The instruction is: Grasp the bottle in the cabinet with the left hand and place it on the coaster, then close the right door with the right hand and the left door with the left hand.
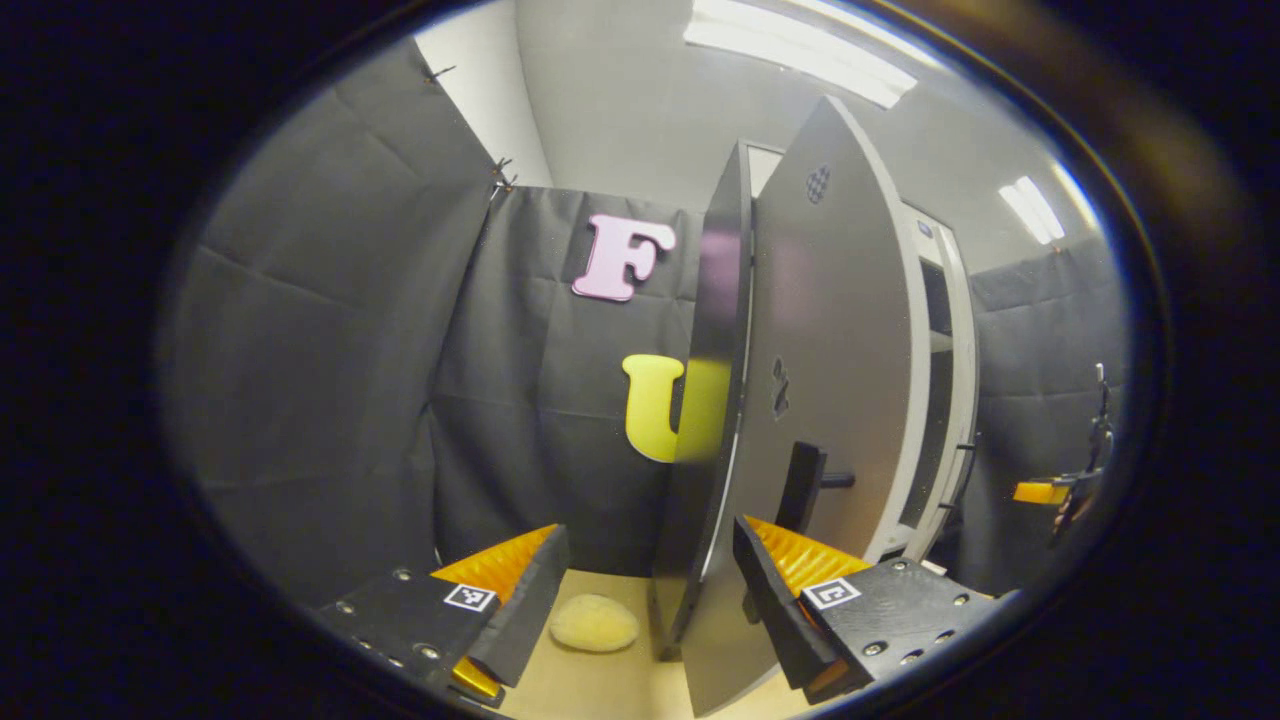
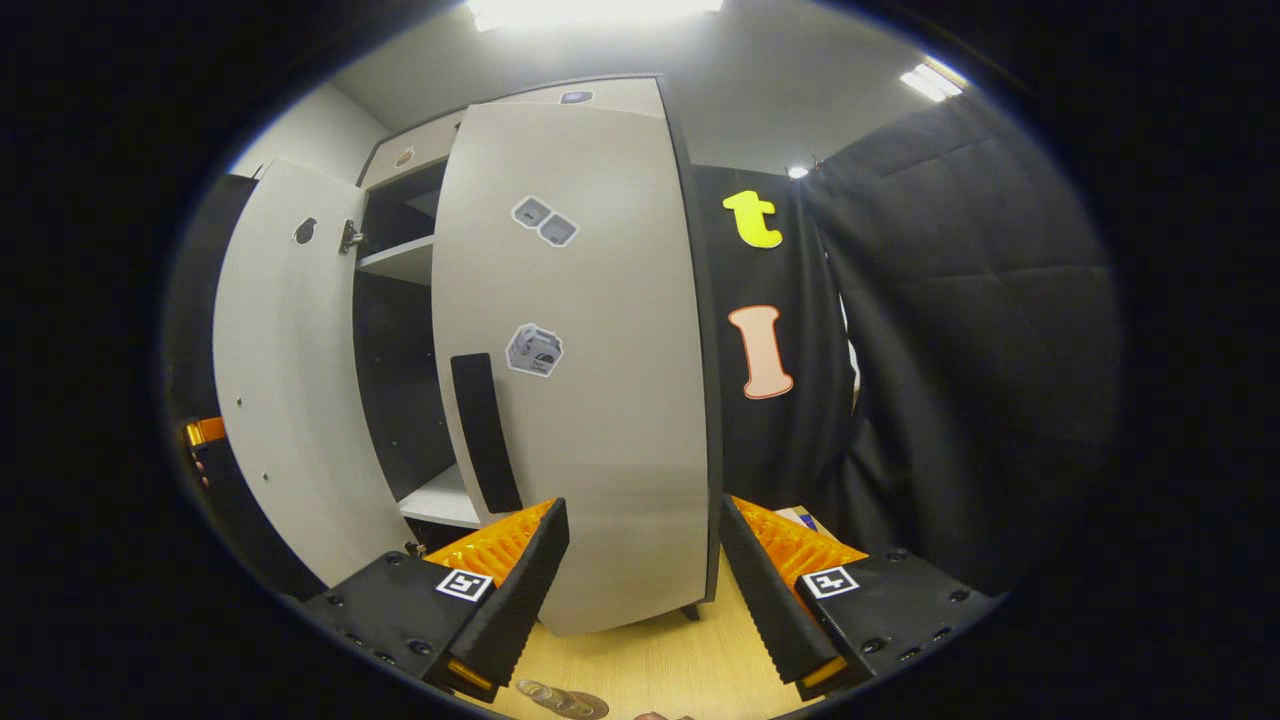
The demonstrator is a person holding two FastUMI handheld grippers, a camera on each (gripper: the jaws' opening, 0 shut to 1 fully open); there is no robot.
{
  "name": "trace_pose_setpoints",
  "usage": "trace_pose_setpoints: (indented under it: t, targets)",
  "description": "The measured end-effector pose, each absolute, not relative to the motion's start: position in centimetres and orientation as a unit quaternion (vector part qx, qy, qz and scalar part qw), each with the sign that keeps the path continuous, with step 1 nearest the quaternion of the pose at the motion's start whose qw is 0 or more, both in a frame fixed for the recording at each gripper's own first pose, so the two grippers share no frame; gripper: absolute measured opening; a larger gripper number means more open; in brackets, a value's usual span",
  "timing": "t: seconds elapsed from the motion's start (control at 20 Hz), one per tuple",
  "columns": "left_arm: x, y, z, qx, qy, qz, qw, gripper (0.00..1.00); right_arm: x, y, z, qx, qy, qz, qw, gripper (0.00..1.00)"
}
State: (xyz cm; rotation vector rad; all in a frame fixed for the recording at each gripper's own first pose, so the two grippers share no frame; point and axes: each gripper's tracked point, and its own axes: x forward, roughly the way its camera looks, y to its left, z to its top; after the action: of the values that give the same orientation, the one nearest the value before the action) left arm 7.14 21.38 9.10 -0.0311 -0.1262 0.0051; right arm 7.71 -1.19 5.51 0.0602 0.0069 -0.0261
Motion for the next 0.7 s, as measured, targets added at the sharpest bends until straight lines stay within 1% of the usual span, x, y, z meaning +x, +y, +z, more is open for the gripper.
trace_pose_setpoints:
  t: [0.05,0.1,0.15,0.25,0.3,0.35,0.4,0.55,0.6,0.65,0.7]
  targets:
    - [7.6,21.4,9.3,-0.018,-0.060,-0.004,0.998,1.00,7.5,-1.7,5.5,0.033,0.003,-0.020,0.999,0.96]
    - [7.9,21.3,9.5,-0.023,-0.056,-0.011,0.998,1.00,7.4,-2.0,5.3,0.036,0.003,-0.026,0.999,0.92]
    - [8.7,21.4,9.7,-0.024,-0.054,-0.016,0.998,1.00,7.2,-2.4,5.2,0.038,0.004,-0.032,0.999,0.96]
    - [10.3,22.0,9.7,-0.017,-0.049,-0.018,0.999,1.00,7.1,-3.0,5.0,0.044,0.006,-0.040,0.998,0.97]
    - [11.2,21.7,9.4,-0.012,-0.043,-0.020,0.999,0.95,7.1,-3.1,4.9,0.046,0.007,-0.043,0.998,0.97]
    - [11.8,21.4,9.2,-0.007,-0.039,-0.024,0.999,1.00,7.0,-3.3,4.9,0.048,0.007,-0.045,0.998,0.97]
    - [12.2,20.9,9.0,-0.002,-0.035,-0.029,0.999,0.95,6.9,-3.6,4.9,0.049,0.006,-0.049,0.998,0.97]
    - [12.3,20.3,8.8,0.018,-0.028,-0.032,0.999,0.94,6.7,-4.1,4.8,0.050,0.005,-0.057,0.997,0.97]
    - [12.4,20.0,8.9,0.025,-0.024,-0.032,0.999,0.97,6.7,-4.2,4.5,0.052,0.006,-0.059,0.997,0.97]
    - [12.5,19.8,9.0,0.030,-0.023,-0.032,0.999,0.94,6.7,-4.4,4.5,0.053,0.007,-0.060,0.997,0.97]
    - [12.5,19.6,8.9,0.034,-0.021,-0.031,0.999,0.94,6.7,-4.6,4.3,0.054,0.008,-0.062,0.997,0.97]
